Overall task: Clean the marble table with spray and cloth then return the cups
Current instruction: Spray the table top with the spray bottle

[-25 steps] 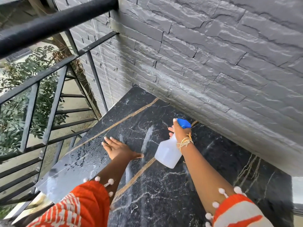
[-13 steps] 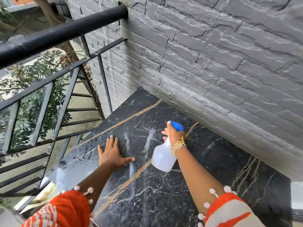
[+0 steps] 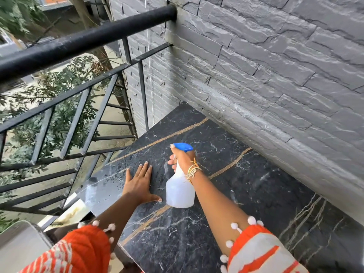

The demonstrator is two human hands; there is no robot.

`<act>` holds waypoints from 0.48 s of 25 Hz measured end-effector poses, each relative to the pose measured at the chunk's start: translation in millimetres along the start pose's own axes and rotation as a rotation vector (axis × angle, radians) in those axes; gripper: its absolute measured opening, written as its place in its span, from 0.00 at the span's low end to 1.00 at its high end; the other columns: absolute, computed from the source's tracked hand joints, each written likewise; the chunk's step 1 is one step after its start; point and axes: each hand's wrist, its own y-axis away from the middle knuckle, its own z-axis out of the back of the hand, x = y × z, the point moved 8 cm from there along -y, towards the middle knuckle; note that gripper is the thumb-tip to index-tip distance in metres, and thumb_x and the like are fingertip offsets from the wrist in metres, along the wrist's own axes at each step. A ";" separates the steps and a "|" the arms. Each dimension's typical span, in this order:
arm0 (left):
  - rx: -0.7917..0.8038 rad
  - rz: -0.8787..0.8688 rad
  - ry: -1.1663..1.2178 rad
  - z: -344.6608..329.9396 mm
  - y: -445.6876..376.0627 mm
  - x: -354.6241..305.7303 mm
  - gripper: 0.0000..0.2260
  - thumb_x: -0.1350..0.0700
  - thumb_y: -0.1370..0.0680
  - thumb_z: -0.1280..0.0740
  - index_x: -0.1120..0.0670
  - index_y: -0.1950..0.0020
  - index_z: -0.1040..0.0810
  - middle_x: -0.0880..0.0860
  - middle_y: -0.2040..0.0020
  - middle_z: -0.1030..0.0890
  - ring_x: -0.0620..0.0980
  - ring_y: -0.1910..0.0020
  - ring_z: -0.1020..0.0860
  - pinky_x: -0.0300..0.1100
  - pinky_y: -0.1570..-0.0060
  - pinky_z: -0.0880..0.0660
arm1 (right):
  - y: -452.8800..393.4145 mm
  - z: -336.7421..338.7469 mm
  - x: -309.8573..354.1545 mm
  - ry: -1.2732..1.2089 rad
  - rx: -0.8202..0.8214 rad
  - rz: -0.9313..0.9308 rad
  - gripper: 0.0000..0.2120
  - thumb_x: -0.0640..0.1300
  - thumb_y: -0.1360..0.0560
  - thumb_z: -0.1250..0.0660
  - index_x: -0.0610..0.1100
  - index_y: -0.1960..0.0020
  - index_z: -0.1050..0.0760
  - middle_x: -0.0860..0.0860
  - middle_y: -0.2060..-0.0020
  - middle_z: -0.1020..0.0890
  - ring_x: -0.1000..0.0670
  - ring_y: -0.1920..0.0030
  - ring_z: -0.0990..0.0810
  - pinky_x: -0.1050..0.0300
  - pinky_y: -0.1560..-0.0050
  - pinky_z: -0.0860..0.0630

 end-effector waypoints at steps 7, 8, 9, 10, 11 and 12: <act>-0.023 0.028 0.035 -8.1 18.9 -1.2 0.58 0.24 0.37 0.36 0.53 0.21 0.60 0.50 0.20 0.60 0.50 0.21 0.58 0.61 0.28 0.65 | 13.7 60.8 -18.8 -0.087 -0.334 0.056 0.21 0.48 0.25 0.30 0.42 0.73 0.31 0.51 0.82 0.28 0.52 0.83 0.31 0.61 0.77 0.32; -0.026 0.027 0.039 -9.0 22.1 -2.8 0.58 0.24 0.37 0.36 0.53 0.21 0.60 0.50 0.20 0.60 0.50 0.21 0.58 0.61 0.28 0.64 | 17.8 69.0 -23.1 -0.065 -0.384 0.058 0.21 0.49 0.25 0.30 0.42 0.73 0.30 0.51 0.81 0.27 0.52 0.83 0.30 0.58 0.75 0.29; -0.027 0.027 0.041 -9.4 25.4 -4.7 0.58 0.24 0.37 0.36 0.53 0.21 0.60 0.50 0.21 0.60 0.50 0.21 0.58 0.61 0.28 0.64 | 19.1 77.0 -29.1 -0.050 -0.424 0.052 0.20 0.51 0.26 0.30 0.43 0.72 0.29 0.49 0.78 0.25 0.51 0.81 0.29 0.55 0.72 0.26; -0.030 0.030 0.043 -10.1 28.8 -6.2 0.57 0.25 0.36 0.36 0.53 0.21 0.60 0.50 0.21 0.60 0.49 0.21 0.58 0.61 0.28 0.64 | 20.3 83.4 -34.5 -0.057 -0.438 0.034 0.18 0.51 0.27 0.29 0.43 0.70 0.29 0.47 0.75 0.23 0.48 0.79 0.28 0.51 0.69 0.23; -0.036 0.038 0.049 -10.9 33.4 -6.9 0.57 0.25 0.36 0.36 0.53 0.21 0.60 0.50 0.21 0.60 0.49 0.21 0.58 0.61 0.28 0.64 | 22.8 86.1 -40.5 -0.095 -0.413 0.000 0.17 0.50 0.27 0.30 0.42 0.68 0.29 0.45 0.73 0.24 0.47 0.76 0.28 0.49 0.68 0.23; -0.044 0.049 0.060 -11.9 37.8 -6.2 0.56 0.26 0.35 0.36 0.53 0.21 0.59 0.50 0.20 0.60 0.49 0.21 0.58 0.61 0.28 0.63 | 26.5 84.9 -44.4 -0.132 -0.361 -0.032 0.16 0.48 0.26 0.30 0.41 0.66 0.31 0.45 0.72 0.25 0.46 0.74 0.28 0.50 0.68 0.25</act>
